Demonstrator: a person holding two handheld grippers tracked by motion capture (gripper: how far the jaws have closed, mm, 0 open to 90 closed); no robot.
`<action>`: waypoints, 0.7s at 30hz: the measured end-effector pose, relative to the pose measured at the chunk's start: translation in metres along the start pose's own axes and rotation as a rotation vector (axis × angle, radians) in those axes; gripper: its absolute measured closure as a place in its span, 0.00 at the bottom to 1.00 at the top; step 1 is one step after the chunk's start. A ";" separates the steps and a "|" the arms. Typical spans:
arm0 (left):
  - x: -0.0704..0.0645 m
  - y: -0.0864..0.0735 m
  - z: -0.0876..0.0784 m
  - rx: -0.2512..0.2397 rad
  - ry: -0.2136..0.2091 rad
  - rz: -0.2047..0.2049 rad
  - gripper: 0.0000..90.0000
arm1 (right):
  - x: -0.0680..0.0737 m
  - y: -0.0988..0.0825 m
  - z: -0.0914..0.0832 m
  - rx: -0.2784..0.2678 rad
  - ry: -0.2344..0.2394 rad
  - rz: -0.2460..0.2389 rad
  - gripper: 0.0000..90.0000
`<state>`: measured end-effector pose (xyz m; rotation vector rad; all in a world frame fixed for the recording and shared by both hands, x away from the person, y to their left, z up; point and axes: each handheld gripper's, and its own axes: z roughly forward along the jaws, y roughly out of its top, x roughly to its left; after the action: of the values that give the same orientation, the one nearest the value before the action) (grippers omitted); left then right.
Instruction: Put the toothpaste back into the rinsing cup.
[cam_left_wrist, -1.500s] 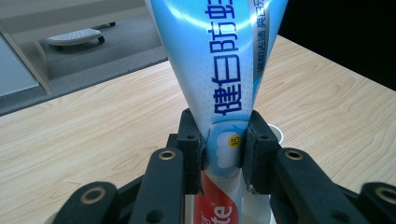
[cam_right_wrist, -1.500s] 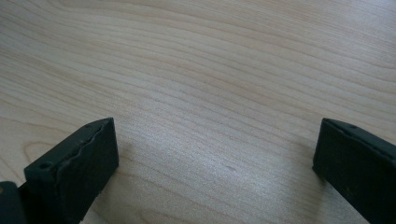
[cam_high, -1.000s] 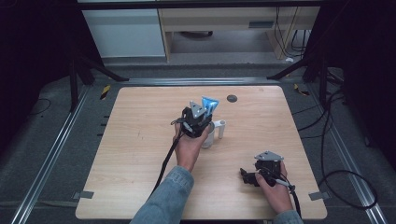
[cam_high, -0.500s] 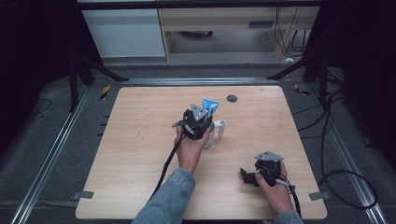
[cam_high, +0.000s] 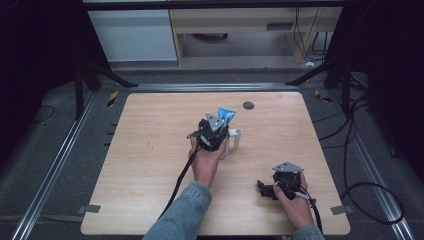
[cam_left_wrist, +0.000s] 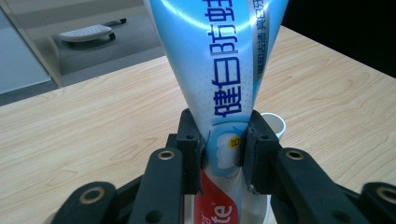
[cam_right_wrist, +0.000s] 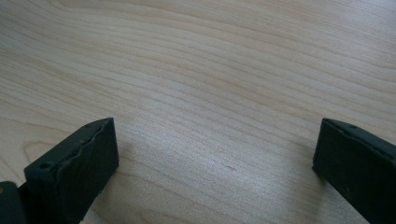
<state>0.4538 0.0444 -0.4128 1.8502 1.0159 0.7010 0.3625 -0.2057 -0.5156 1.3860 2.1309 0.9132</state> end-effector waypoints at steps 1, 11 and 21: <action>0.000 0.000 0.000 -0.001 0.002 0.000 0.79 | 0.000 0.000 0.000 0.000 0.000 0.000 0.00; -0.002 -0.003 0.002 -0.009 0.008 -0.003 0.79 | 0.000 0.000 0.000 0.000 0.000 -0.001 0.00; -0.006 -0.005 0.005 -0.031 0.022 -0.002 0.78 | 0.000 0.000 0.000 0.001 0.000 0.002 0.00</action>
<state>0.4527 0.0385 -0.4198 1.8181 1.0155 0.7334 0.3624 -0.2056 -0.5157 1.3890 2.1299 0.9133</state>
